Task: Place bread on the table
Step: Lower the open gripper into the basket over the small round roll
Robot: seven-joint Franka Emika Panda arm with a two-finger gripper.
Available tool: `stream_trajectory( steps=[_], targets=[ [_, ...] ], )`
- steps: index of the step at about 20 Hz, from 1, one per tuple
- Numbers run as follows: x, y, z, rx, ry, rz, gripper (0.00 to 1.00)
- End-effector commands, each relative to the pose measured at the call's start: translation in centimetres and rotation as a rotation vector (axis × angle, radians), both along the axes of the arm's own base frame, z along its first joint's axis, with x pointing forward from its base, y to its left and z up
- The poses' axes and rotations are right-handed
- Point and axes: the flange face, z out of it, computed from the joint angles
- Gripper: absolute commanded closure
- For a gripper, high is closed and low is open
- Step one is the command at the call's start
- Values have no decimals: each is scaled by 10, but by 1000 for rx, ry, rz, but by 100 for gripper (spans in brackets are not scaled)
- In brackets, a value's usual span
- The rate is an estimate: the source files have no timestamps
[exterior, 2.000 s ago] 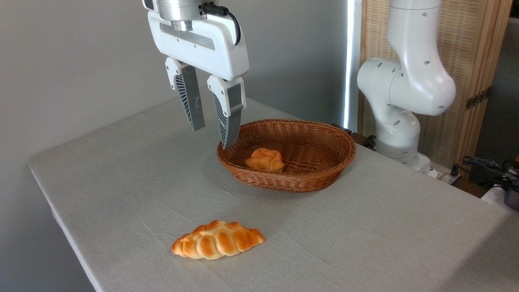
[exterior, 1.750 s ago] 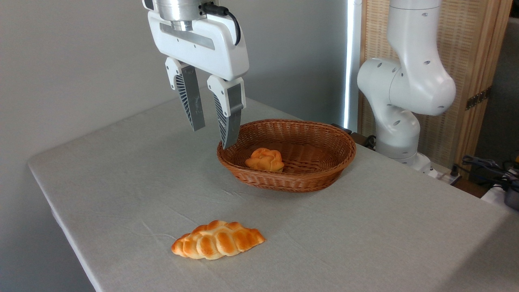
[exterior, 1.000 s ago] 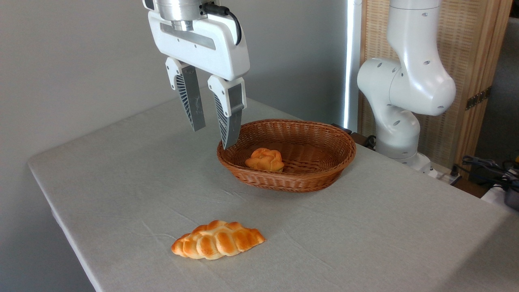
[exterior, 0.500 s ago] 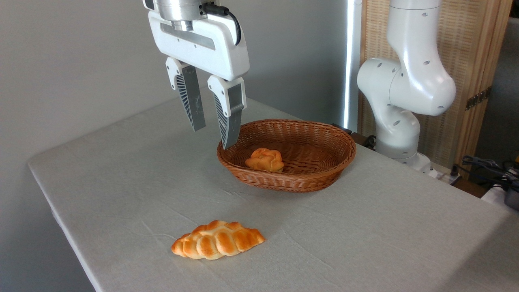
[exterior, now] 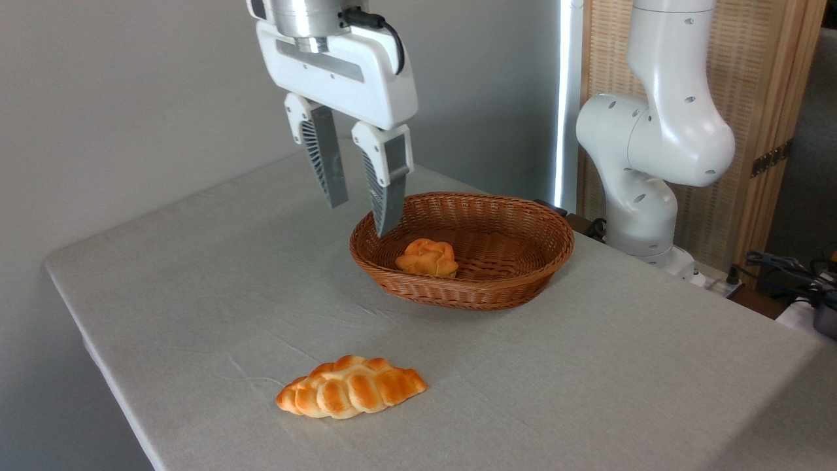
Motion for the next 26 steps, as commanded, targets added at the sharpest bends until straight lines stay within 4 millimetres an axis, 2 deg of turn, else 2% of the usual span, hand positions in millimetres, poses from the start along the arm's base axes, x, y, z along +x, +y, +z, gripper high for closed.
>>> stream_trajectory(
  steps=[1, 5, 8, 16, 19, 22, 26],
  targets=[
    [-38, -9, -11, -7, 38, -33, 0],
    [-67, -17, -28, -5, 56, -58, 0],
    [-92, -34, -52, -1, 35, -97, 0],
    [-113, -98, -106, 67, 93, -218, 0],
    [-117, -110, -120, 80, 89, -243, 0],
    [-125, -123, -143, 105, 102, -279, 0],
    [-126, -122, -154, 116, 105, -285, 0]
  ],
)
